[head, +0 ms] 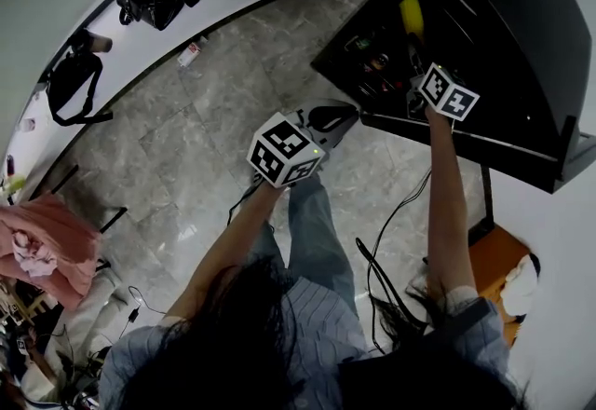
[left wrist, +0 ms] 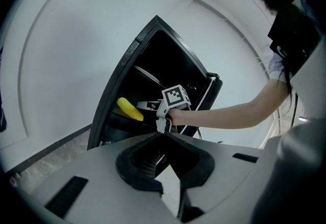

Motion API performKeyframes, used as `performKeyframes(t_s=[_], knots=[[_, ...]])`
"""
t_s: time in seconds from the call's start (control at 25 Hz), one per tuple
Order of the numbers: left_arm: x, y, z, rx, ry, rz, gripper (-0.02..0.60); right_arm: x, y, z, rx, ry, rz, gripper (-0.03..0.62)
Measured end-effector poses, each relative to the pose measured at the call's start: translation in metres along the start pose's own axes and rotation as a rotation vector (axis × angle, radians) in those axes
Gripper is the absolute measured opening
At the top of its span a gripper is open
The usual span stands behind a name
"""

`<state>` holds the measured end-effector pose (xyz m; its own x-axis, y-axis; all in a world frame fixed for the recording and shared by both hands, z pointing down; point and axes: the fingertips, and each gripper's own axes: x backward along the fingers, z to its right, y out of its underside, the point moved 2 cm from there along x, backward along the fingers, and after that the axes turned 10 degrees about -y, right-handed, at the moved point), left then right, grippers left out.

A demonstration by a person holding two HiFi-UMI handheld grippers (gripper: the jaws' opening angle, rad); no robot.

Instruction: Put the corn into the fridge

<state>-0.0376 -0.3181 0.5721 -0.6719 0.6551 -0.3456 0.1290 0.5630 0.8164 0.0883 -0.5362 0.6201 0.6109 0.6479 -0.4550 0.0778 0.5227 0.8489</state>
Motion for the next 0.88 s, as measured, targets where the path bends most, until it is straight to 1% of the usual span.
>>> performKeyframes(t_s=[0.2, 0.36, 0.56, 0.88], knots=[[0.013, -0.006, 0.015, -0.024, 0.027, -0.002, 0.009, 0.037, 0.001, -0.037, -0.013, -0.044, 0.038, 0.247], [0.029, -0.014, 0.026, -0.001, 0.032, 0.022, 0.009, 0.067, -0.005, -0.077, -0.033, -0.094, 0.081, 0.247], [0.047, -0.017, 0.042, -0.004, 0.043, 0.011, 0.009, 0.108, -0.012, -0.118, 0.023, -0.105, 0.105, 0.247], [0.078, -0.025, 0.064, -0.013, 0.080, 0.015, 0.009, 0.155, -0.032, -0.182, 0.027, -0.135, 0.188, 0.241]])
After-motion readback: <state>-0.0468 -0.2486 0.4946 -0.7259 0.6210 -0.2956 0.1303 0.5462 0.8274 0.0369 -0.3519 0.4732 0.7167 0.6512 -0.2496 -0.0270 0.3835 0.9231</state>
